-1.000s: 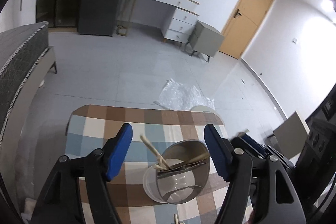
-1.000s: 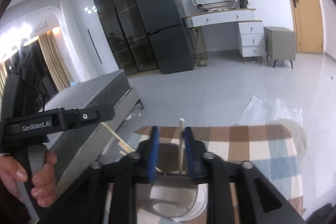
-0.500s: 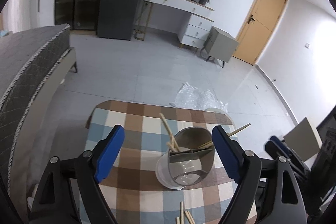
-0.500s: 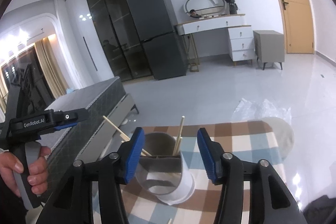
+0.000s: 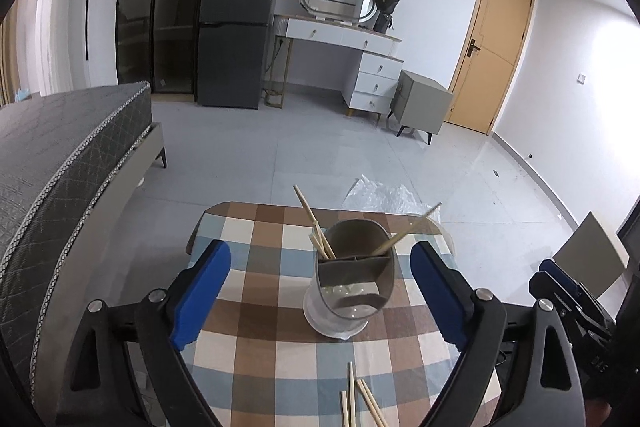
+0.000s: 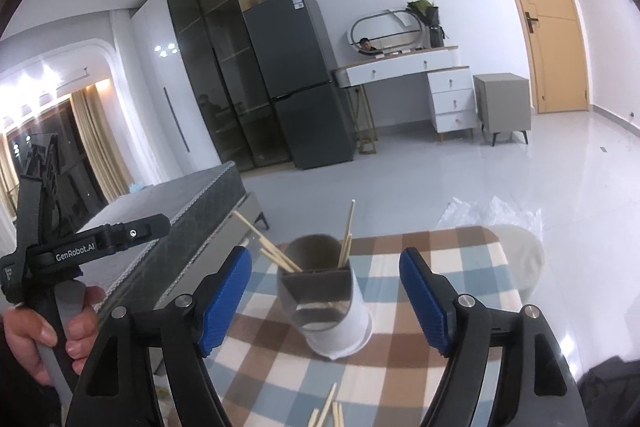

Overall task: Organize utensils
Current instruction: 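Lower both tools toward the remaining chopsticks on the rug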

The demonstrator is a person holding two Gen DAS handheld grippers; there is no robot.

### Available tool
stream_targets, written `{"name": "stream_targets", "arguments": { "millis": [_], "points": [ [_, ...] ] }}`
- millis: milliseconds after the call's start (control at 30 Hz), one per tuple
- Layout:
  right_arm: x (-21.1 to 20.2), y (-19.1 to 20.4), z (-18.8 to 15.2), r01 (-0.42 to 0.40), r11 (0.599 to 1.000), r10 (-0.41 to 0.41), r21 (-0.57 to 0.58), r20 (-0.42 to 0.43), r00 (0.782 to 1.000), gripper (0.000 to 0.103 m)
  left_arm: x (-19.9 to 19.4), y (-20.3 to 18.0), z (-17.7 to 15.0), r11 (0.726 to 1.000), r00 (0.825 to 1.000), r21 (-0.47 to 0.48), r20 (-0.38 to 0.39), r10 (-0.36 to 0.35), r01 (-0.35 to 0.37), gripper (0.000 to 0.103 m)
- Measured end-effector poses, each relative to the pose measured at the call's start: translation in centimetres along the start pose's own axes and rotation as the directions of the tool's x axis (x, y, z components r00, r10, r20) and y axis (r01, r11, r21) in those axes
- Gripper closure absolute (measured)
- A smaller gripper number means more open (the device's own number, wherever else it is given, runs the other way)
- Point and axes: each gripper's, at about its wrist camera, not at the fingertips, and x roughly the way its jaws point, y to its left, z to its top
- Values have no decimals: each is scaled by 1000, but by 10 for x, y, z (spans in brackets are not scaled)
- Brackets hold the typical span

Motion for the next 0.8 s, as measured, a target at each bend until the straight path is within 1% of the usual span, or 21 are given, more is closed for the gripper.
{"name": "stream_targets", "arguments": {
  "millis": [100,200,300,433,567,667,733,800],
  "points": [
    [-11,4,-7,12,1000,-12,-9,17,1000,19,-8,-2,-7,1000,1000,5,7,10,-10,14],
    [-18,7,-14,15,1000,-15,-7,19,1000,16,-15,-4,-15,999,999,2,23,36,-36,14],
    [-22,10,-21,14,1000,-14,1,20,1000,14,-20,-6,-22,1000,999,5,29,26,-26,14],
    [-32,12,-35,29,1000,-29,2,28,999,8,-25,-10,-31,999,999,28,39,35,-36,14],
    [-39,13,-50,35,999,-35,0,22,999,5,-29,-11,-42,998,997,29,68,46,-48,14],
    [-45,12,-61,48,999,-48,-9,21,999,0,-33,-12,-51,998,994,28,99,44,-47,14],
    [-46,14,-67,63,998,-62,-26,20,998,0,-35,-12,-58,999,991,32,127,32,-37,14],
    [-47,16,-74,65,997,-64,-45,19,998,0,-36,-11,-65,999,989,31,141,34,-39,14]
  ]
}}
